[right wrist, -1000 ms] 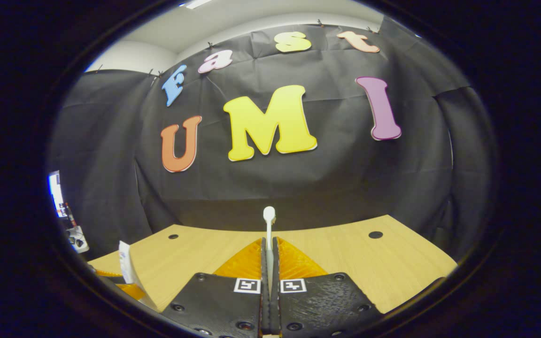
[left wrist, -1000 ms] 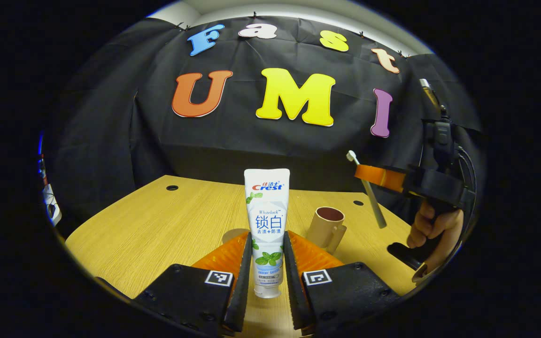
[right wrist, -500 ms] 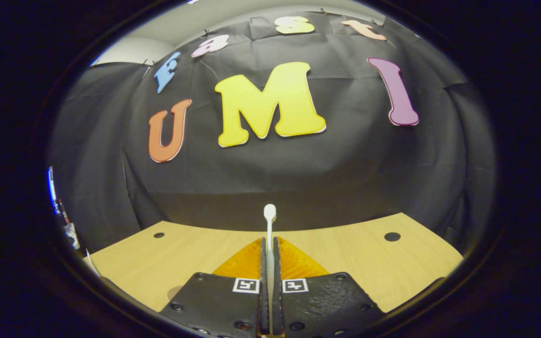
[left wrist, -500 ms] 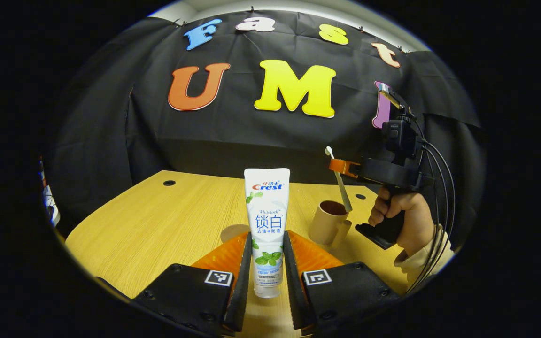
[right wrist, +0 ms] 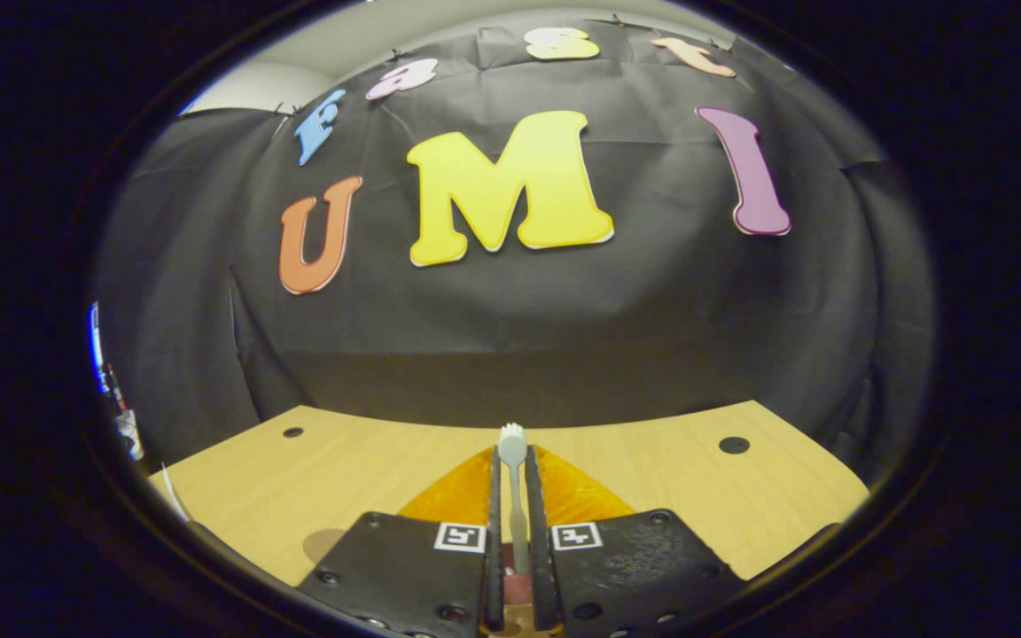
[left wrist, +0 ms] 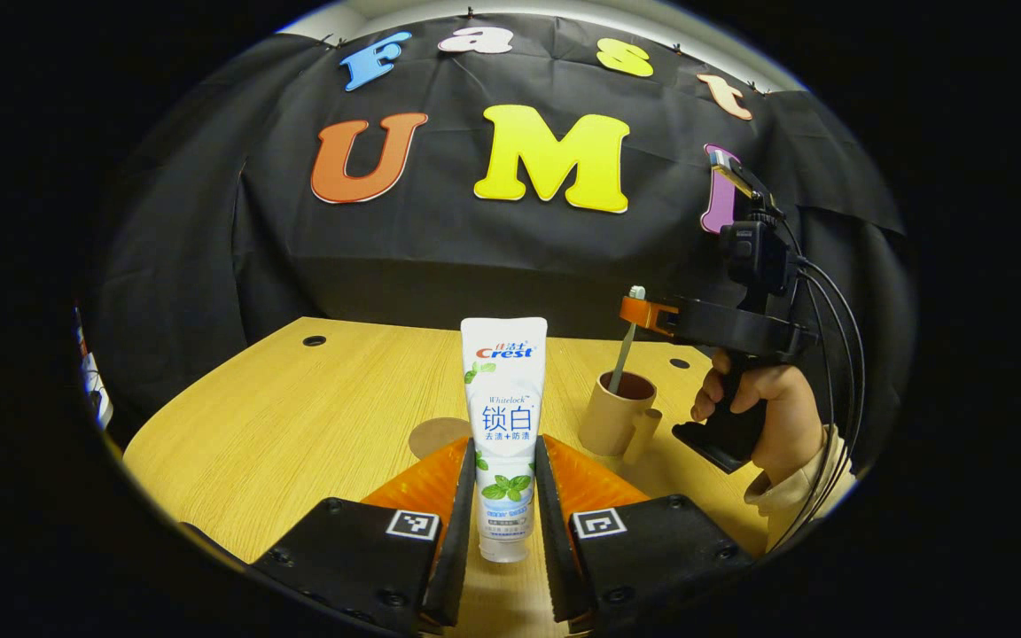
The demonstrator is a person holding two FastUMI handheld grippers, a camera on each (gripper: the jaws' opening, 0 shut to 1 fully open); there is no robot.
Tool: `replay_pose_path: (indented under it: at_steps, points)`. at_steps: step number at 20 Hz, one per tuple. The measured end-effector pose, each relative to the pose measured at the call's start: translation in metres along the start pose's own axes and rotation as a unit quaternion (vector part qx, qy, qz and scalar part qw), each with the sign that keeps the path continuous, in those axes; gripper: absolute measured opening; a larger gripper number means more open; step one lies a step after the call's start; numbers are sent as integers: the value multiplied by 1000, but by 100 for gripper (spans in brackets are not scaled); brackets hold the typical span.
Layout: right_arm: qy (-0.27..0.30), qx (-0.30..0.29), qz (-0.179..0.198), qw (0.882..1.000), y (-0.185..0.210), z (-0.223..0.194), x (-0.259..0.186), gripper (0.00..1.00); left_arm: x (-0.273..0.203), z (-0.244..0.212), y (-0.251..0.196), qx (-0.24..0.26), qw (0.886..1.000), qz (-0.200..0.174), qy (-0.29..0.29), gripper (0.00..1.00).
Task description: Put the toothbrush and toothpaste on the desktop into the cup, then pick up the cup and place it on the coaster on the desktop.
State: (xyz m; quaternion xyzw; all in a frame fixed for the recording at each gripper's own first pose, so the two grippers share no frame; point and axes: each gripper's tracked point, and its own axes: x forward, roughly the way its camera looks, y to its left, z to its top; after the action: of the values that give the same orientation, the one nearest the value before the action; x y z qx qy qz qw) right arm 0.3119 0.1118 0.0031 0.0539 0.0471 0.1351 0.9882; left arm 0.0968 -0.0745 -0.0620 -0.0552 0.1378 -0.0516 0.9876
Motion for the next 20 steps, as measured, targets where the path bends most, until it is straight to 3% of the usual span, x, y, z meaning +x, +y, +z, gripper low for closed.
replay_pose_path:
  at_steps: [1,2,3,4,6,8,13,17,18,20]
  points:
    - [0,2,10,1000,3,1,-4,17,0,0,-2,1,1000,-2,1,41]
    - [2,3,17,1000,5,2,-9,31,1,0,-4,1,1000,-1,4,40]
    - [0,-1,19,1000,6,3,-13,39,3,1,-7,1,1000,0,4,40]
    - [-4,-6,19,1000,5,4,-18,60,5,4,-10,3,1000,0,2,41]
    - [-18,-16,20,999,1,10,-33,85,11,9,-14,4,1000,1,0,41]
    - [-34,-23,18,999,-8,12,-52,98,20,15,-22,1,1000,0,-5,41]
    - [-49,-12,-1,999,-51,-6,-114,98,56,43,-44,6,999,-6,-32,40]
    - [-17,7,-3,1000,-77,-51,-161,96,98,69,-72,-1,998,-24,-52,41]
    - [-7,5,-9,1000,-86,-63,-169,96,107,78,-82,-2,998,-33,-62,36]
    - [9,3,-18,1000,-101,-80,-181,96,124,93,-99,8,996,-45,-78,40]
